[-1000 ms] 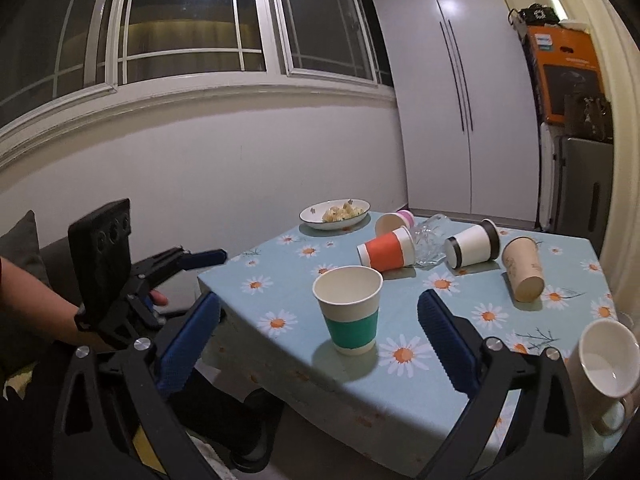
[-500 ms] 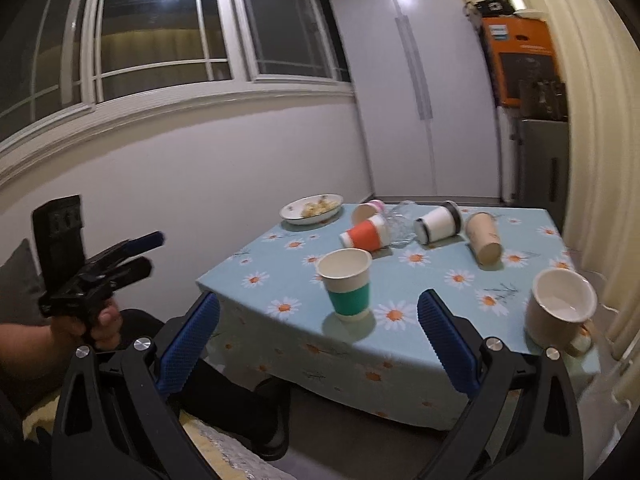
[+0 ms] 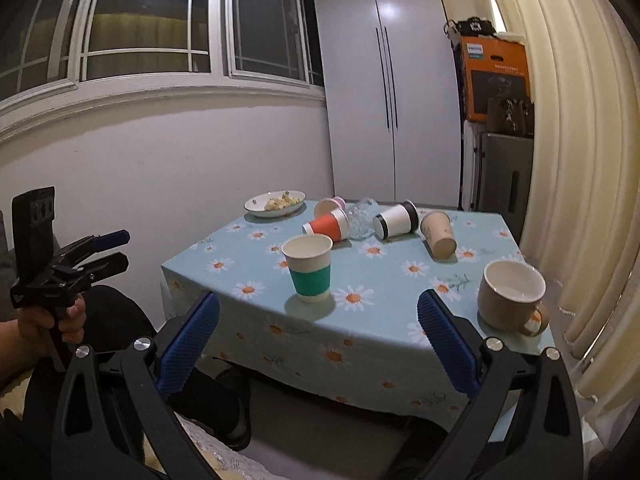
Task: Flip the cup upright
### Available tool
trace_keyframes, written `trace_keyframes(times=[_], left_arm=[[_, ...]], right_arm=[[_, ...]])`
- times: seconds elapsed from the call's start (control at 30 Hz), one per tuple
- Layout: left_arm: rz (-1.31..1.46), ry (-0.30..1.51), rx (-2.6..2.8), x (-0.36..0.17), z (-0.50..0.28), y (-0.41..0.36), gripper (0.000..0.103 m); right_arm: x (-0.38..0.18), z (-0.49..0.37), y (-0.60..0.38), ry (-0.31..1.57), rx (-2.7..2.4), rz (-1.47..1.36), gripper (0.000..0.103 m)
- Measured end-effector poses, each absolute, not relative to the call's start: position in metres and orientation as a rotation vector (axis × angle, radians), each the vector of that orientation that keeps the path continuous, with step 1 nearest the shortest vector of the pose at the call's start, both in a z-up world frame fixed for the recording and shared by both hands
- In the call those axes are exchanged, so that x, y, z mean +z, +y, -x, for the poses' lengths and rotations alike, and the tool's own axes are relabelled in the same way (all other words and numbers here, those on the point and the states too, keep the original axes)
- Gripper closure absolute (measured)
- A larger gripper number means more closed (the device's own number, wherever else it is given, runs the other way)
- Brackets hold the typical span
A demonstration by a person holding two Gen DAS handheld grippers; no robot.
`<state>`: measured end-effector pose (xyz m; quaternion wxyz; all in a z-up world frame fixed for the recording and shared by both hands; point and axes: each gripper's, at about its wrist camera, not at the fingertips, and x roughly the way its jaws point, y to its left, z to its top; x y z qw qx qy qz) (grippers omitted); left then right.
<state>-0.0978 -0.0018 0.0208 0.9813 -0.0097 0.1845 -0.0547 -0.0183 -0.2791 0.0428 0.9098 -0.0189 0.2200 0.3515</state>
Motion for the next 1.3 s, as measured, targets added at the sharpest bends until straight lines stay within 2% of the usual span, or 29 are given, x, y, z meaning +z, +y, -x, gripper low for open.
trace_keyframes(times=[1.3], left_arm=[[0.074,0.557,0.028,-0.007,0.071,0.009,0.007]], right_arm=[[0.016,-0.006,-0.276,0.602,0.488,0.078,0.005]])
